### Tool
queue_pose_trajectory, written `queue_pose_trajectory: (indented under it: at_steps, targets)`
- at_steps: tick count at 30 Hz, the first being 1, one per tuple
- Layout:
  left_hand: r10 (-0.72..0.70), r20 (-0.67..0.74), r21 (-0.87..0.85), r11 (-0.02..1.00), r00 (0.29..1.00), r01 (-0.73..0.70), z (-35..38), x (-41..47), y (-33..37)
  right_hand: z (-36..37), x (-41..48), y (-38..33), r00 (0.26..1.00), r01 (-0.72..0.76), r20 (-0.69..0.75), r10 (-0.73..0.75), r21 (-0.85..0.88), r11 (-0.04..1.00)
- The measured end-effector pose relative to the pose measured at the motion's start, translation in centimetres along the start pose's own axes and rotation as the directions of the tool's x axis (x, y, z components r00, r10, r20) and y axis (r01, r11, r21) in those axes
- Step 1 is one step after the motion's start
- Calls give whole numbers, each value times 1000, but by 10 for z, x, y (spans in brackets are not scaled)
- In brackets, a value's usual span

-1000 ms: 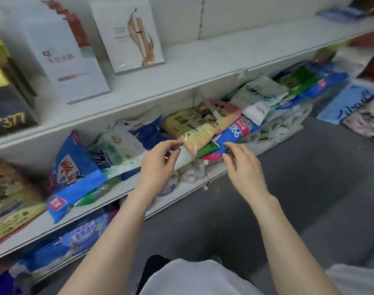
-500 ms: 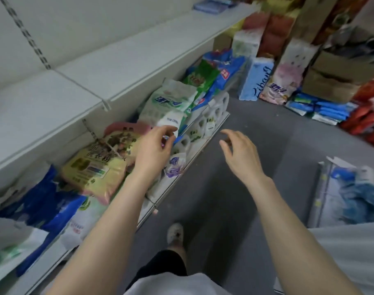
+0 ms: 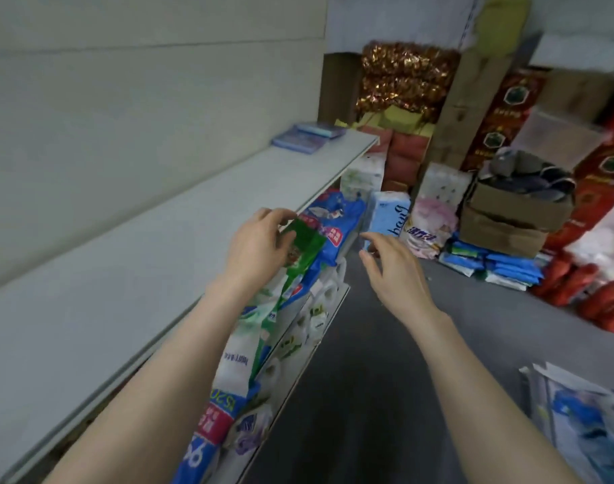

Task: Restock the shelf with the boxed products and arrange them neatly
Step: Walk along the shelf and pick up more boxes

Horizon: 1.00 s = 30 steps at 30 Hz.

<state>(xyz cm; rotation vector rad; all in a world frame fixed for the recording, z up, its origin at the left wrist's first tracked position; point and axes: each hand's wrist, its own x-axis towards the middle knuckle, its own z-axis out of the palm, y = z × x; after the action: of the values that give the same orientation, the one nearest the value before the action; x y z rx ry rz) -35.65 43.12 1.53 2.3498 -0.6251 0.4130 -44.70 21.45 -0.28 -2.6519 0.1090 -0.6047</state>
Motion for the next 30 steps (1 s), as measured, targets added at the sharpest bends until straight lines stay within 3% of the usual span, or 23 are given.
queue_pose_trajectory:
  at_steps: [9, 18, 25, 30]
  targets:
    - [-36, 33, 131, 991, 999, 31, 87, 180, -19, 31, 183, 104, 993, 91, 82, -87, -49, 995]
    - [-198, -10, 246, 950, 980, 194, 178, 328, -32, 50, 360, 217, 969, 209, 131, -211, 35, 977]
    - [-281, -10, 305, 913, 960, 270, 224, 398, -68, 88, 467, 262, 943, 265, 179, -282, 112, 958]
    - [-265, 46, 409, 885, 963, 224, 251, 439, -98, 121, 535, 271, 928, 289, 221, -302, 88, 953]
